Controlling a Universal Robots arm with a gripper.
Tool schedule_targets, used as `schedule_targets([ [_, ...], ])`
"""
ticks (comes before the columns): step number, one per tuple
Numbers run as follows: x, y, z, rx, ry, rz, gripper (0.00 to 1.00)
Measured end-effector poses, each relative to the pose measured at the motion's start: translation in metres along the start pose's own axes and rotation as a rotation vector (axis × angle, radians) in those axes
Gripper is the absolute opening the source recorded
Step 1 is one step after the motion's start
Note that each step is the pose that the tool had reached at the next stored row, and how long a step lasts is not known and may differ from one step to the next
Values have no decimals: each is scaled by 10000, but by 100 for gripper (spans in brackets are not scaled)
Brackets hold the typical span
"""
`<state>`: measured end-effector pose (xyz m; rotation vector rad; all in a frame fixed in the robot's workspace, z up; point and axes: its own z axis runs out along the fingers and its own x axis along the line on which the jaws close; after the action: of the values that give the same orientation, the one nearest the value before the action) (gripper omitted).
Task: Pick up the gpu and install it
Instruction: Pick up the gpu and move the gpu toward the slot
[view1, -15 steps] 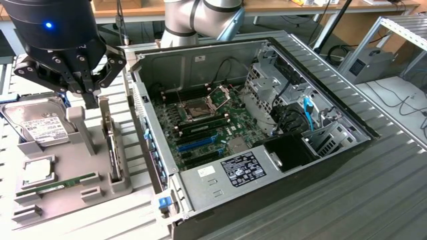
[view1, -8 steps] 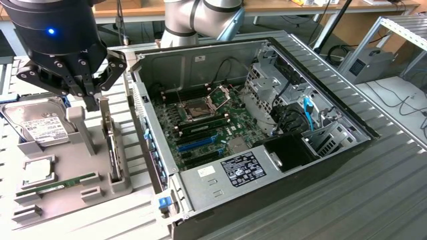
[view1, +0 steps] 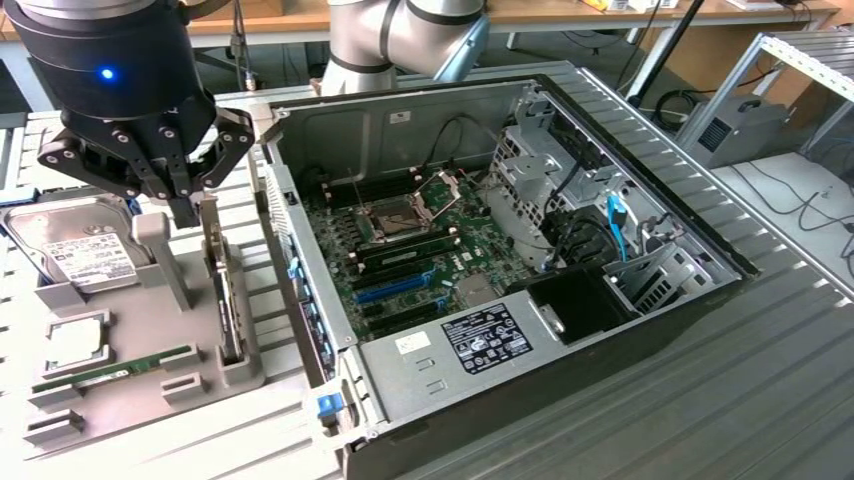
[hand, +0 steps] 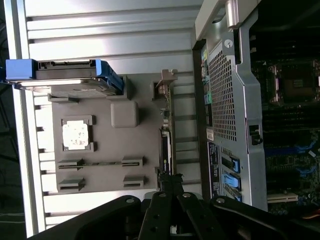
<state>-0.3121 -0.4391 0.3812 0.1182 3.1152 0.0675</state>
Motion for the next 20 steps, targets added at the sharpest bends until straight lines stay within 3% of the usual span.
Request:
schedule_targets([
  [12, 0, 0, 0, -1, 0, 0, 11],
  [13, 0, 0, 0, 0, 0, 0, 30],
  [14, 0, 0, 0, 0, 0, 0, 36],
  [15, 0, 0, 0, 0, 0, 0, 36],
  [16, 0, 0, 0, 0, 0, 0, 42],
  [20, 0, 0, 0, 0, 0, 0, 42],
])
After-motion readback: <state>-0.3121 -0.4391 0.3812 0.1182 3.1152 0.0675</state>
